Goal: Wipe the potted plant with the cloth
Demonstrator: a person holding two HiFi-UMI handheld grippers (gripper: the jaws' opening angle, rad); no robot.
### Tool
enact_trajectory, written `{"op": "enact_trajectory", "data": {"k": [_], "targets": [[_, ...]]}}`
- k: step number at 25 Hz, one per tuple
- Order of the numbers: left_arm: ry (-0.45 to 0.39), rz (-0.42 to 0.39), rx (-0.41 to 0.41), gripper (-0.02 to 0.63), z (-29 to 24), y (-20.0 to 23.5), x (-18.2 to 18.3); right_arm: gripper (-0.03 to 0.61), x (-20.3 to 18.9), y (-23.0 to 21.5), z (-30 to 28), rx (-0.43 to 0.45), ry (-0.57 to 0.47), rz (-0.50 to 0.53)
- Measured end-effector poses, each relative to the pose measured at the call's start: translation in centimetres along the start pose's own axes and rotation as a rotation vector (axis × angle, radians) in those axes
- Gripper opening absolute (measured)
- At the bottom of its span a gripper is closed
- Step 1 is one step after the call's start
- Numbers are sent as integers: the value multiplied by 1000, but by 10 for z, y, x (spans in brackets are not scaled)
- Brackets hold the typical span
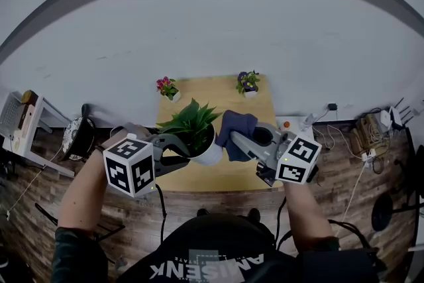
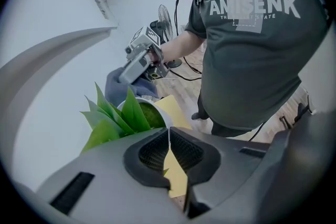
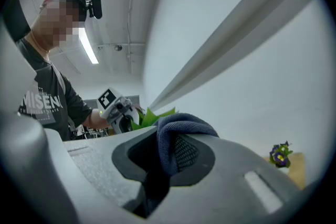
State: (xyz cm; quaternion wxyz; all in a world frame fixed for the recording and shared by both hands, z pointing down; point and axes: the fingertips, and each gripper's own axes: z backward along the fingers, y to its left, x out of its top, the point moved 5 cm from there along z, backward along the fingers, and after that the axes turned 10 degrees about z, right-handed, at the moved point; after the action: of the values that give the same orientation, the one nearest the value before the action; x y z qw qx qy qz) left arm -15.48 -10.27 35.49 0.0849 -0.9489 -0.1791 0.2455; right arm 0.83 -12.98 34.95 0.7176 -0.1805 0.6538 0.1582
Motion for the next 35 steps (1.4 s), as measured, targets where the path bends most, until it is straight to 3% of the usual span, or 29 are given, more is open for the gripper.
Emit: {"op": "enact_trajectory", "data": {"k": [5, 10, 14, 30, 35], "targets": [[-15, -15, 13, 11, 17, -1, -21, 46, 25, 15, -41, 35, -51, 35], [-39, -51, 64, 12, 29, -1, -37, 46, 14, 19, -65, 20, -52, 2], [-52, -33, 79, 12, 31, -3, -40, 46, 1, 19, -64, 33, -21, -22], [-31, -69, 104, 12, 20, 10, 11, 46, -60, -29, -8, 120, 124, -158], [-16, -84, 90, 12, 16, 11, 28, 46, -66, -49, 10, 116, 203, -98]]}}
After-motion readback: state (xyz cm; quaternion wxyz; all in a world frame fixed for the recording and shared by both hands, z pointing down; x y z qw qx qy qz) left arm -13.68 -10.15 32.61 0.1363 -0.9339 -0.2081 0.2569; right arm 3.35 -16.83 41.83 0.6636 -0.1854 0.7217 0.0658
